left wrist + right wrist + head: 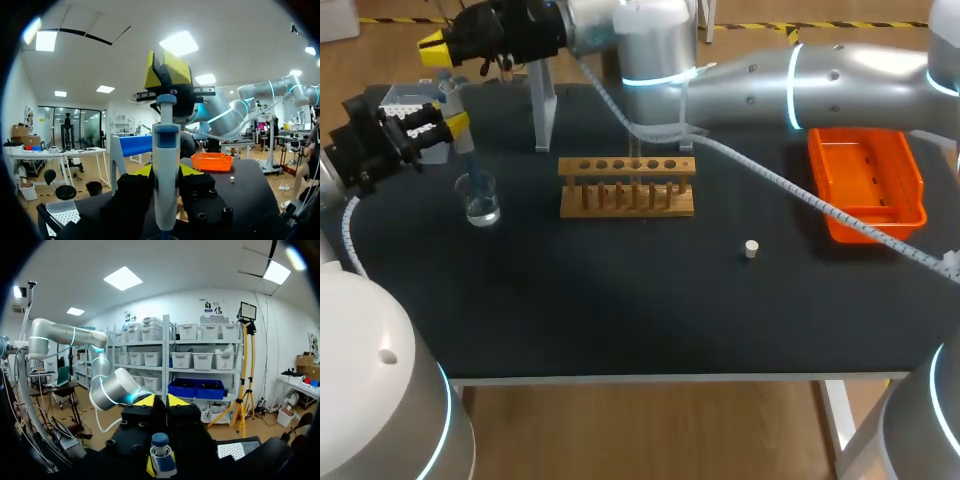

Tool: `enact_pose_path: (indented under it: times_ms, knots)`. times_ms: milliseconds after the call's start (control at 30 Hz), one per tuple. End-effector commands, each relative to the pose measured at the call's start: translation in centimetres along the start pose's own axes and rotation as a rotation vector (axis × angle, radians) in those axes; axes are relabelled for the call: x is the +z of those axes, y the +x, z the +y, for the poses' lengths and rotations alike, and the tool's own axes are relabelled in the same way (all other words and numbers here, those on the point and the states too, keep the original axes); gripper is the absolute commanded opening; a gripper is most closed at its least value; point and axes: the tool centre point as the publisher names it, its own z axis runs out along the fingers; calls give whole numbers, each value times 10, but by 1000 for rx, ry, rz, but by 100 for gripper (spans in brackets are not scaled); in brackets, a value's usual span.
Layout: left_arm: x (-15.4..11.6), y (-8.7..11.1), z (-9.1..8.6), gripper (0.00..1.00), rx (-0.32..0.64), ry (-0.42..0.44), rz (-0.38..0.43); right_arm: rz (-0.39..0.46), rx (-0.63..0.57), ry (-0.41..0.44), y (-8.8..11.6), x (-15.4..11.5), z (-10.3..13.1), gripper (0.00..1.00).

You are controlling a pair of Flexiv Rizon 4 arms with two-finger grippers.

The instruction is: Invert the test tube, pick up the pipette, mount the tip to pipette, aspirate from beaker and dispense into the tube, eject the tip, return the pipette, and cap with the stopper.

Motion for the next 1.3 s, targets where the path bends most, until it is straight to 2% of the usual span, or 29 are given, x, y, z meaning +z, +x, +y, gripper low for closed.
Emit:
enact_pose_path:
  times_ms: [33, 333, 567, 900, 1033, 1300]
  knots:
    - [-1, 0, 0, 0, -1, 1, 2, -30, -18, 22, 14, -19, 17, 100]
    - [-1, 0, 0, 0, -1, 1, 2, -86, -54, 87, 33, -71, 34, 100]
    - [-1, 0, 0, 0, -1, 1, 2, -147, -59, 180, 57, -126, 29, 100]
    - [-1, 0, 0, 0, -1, 1, 2, -213, -35, 295, 88, -197, 7, 100]
    - [-1, 0, 0, 0, -1, 1, 2, -252, -34, 353, 92, -219, -9, 100]
    - [-1, 0, 0, 0, -1, 1, 2, -334, -6, 399, 92, -261, -53, 100]
